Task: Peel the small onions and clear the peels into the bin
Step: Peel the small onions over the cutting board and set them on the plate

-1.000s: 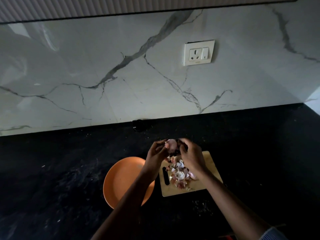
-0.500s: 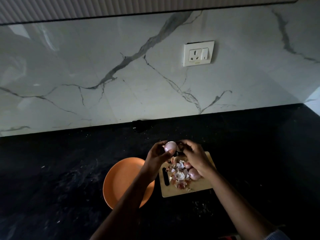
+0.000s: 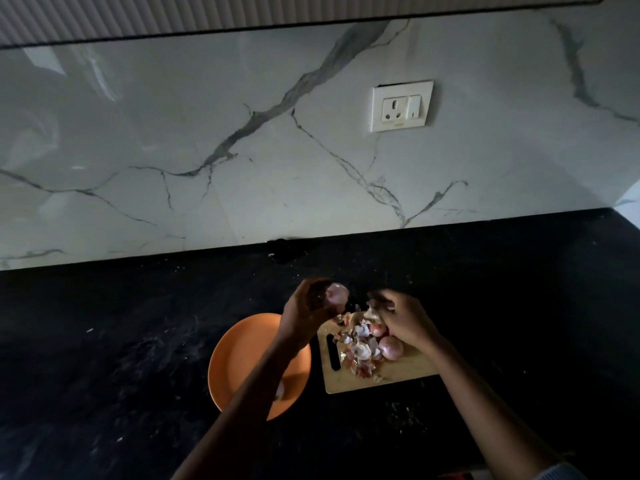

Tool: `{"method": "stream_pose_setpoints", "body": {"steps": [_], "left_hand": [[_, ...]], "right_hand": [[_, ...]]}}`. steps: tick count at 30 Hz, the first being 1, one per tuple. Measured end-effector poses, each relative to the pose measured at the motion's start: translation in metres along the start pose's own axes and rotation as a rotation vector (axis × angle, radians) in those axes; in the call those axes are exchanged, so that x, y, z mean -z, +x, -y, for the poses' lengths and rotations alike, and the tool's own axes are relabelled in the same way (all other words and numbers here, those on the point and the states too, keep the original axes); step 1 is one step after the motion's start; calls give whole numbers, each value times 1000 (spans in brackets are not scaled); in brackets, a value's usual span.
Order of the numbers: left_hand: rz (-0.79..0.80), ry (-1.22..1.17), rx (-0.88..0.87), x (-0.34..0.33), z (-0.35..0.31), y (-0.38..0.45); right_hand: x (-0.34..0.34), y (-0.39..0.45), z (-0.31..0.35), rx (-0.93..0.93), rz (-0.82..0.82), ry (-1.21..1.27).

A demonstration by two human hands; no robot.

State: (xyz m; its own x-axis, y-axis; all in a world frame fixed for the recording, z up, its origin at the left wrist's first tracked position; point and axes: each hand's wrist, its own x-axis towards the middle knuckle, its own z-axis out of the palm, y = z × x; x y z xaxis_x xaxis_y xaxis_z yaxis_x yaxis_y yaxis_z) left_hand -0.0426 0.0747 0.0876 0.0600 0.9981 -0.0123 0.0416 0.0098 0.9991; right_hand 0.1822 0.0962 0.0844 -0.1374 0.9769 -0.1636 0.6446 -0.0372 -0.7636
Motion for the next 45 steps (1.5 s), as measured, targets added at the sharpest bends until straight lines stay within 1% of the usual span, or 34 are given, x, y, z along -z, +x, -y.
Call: {"method": "stream_pose_setpoints", "body": {"steps": [2, 4, 6, 8, 10, 12, 16, 19, 22, 26, 29, 36, 38, 40, 42, 45], "left_hand": [[9, 27, -20, -1, -2, 0], [26, 68, 0, 0, -2, 1], [57, 83, 16, 0, -1, 3], [86, 52, 28, -2, -2, 4], [79, -41, 56, -5, -6, 3], [47, -153, 110, -7, -9, 1], [8, -180, 134, -14, -8, -3], [-38, -182, 142, -19, -7, -4], [-99, -180, 147, -23, -8, -3], [-102, -202, 146, -26, -11, 0], [-107, -228, 133, -30, -14, 0], [-104, -206, 143, -32, -10, 1], [-103, -214, 142, -32, -7, 1], [-103, -227, 145, -29, -7, 1], [-94, -236, 143, -25, -5, 2], [-99, -239, 138, -23, -9, 4]], "right_hand": [[1, -2, 7, 57, -60, -7], [3, -2, 18, 147, -81, 67], [5, -3, 28, 228, -11, 138], [5, -5, 35, 255, 62, 138], [4, -6, 38, 264, 60, 171], [3, -6, 39, 277, 2, 198], [-2, -8, 38, 282, -71, 221], [-10, -9, 36, 313, -142, 155], [-18, -9, 35, 339, -262, 70], [-23, -9, 38, 402, -391, -38], [-25, -7, 40, 404, -422, -54], [-30, -9, 37, 372, -470, -37], [-28, -8, 38, 349, -457, -7], [-24, -7, 39, 324, -407, 29], [-19, -7, 39, 291, -323, 109], [-14, -10, 43, 224, -158, 300]]}}
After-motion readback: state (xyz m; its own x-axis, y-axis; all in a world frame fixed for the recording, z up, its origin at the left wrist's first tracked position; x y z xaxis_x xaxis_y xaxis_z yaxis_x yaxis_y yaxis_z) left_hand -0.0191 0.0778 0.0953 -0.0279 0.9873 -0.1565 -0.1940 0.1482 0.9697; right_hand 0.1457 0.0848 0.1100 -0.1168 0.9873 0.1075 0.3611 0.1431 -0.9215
